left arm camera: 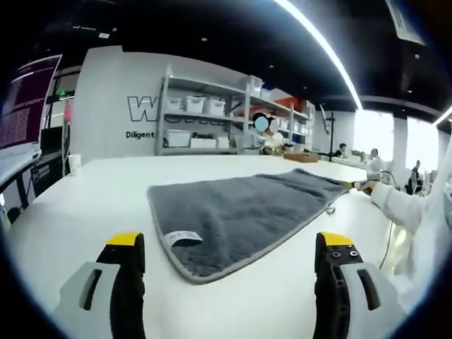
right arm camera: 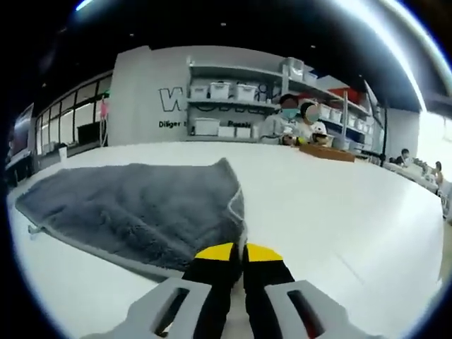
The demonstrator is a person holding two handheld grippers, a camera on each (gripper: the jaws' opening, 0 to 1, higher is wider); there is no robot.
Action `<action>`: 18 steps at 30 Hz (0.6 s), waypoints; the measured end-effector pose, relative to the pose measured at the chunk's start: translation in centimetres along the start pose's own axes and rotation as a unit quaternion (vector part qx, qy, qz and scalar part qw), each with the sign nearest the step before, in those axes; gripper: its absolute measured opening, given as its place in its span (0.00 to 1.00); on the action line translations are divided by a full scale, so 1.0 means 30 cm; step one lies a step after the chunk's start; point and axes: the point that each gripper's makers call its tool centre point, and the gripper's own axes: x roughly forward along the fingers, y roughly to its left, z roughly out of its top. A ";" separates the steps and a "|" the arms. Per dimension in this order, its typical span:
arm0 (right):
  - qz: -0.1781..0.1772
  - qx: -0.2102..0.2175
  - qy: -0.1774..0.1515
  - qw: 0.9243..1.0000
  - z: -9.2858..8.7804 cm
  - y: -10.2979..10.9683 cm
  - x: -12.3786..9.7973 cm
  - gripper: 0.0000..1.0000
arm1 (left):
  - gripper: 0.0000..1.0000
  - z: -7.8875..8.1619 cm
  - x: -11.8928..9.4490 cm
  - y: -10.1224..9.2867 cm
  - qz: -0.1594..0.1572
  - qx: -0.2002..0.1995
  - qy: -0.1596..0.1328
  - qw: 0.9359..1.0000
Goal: Open the folded towel by lifting each exposed corner and separating the folded layers until the towel lies flat within the target outline without major curled edges
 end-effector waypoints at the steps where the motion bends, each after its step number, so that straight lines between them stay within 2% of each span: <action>1: -0.003 0.001 -0.003 1.000 0.003 -0.005 -0.008 0.02 | 0.98 0.000 0.000 -0.001 0.000 0.000 0.001 1.000; 3: -0.019 0.005 -0.008 1.000 0.008 -0.023 -0.029 0.09 | 0.98 0.001 -0.001 -0.004 -0.001 0.001 0.003 1.000; 8: -0.054 0.012 -0.024 0.998 0.033 -0.057 -0.117 0.34 | 0.98 0.009 0.004 -0.012 -0.001 0.008 0.007 1.000; 11: -0.060 0.013 -0.041 0.997 0.064 -0.056 -0.165 0.42 | 0.98 0.014 0.014 -0.018 -0.003 0.011 0.010 1.000; 14: -0.048 0.011 -0.063 0.997 0.110 -0.032 -0.209 0.50 | 0.98 0.016 0.026 -0.028 -0.006 0.016 0.014 1.000; 18: -0.005 -0.005 -0.086 0.996 0.167 0.052 -0.261 0.60 | 0.98 0.011 0.040 -0.034 -0.008 0.020 0.021 1.000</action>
